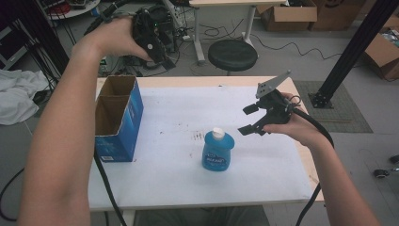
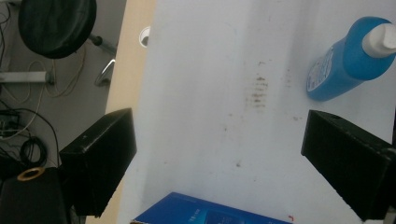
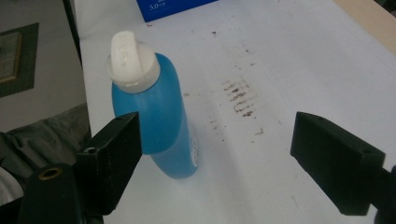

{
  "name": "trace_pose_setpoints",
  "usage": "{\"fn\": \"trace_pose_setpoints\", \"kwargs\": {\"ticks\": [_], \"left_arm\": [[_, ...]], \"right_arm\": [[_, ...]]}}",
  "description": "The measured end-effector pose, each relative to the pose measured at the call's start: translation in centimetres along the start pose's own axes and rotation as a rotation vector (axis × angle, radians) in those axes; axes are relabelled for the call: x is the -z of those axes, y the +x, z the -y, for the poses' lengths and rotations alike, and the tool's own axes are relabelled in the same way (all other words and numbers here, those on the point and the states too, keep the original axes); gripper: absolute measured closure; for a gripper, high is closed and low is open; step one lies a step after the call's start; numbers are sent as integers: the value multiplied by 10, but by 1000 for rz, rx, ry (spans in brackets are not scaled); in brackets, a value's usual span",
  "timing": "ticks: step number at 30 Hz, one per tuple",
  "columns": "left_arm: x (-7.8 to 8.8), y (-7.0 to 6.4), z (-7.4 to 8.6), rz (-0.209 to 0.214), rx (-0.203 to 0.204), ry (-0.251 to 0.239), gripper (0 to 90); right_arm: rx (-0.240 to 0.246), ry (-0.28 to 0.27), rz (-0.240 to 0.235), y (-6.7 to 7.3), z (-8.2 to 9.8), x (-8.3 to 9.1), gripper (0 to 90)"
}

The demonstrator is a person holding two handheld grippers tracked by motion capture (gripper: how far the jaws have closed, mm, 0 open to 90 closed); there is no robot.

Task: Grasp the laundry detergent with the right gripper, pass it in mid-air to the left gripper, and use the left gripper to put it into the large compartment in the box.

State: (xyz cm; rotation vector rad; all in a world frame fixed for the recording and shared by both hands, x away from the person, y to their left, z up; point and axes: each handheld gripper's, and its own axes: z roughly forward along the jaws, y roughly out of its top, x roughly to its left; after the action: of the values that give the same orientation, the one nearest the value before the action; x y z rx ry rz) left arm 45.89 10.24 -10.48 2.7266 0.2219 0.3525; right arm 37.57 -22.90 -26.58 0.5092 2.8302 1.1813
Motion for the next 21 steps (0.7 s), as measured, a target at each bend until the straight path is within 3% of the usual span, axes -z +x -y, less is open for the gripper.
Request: {"fn": "trace_pose_setpoints", "kwargs": {"ticks": [10,21], "left_arm": [[-4,-2,1,7,1,5,107],[-3,-4,2,6,2,0,107]], "right_arm": [[14,-61,-35,13,24,-12,159],[5,-84,-50,20,39,-32,160]]}}
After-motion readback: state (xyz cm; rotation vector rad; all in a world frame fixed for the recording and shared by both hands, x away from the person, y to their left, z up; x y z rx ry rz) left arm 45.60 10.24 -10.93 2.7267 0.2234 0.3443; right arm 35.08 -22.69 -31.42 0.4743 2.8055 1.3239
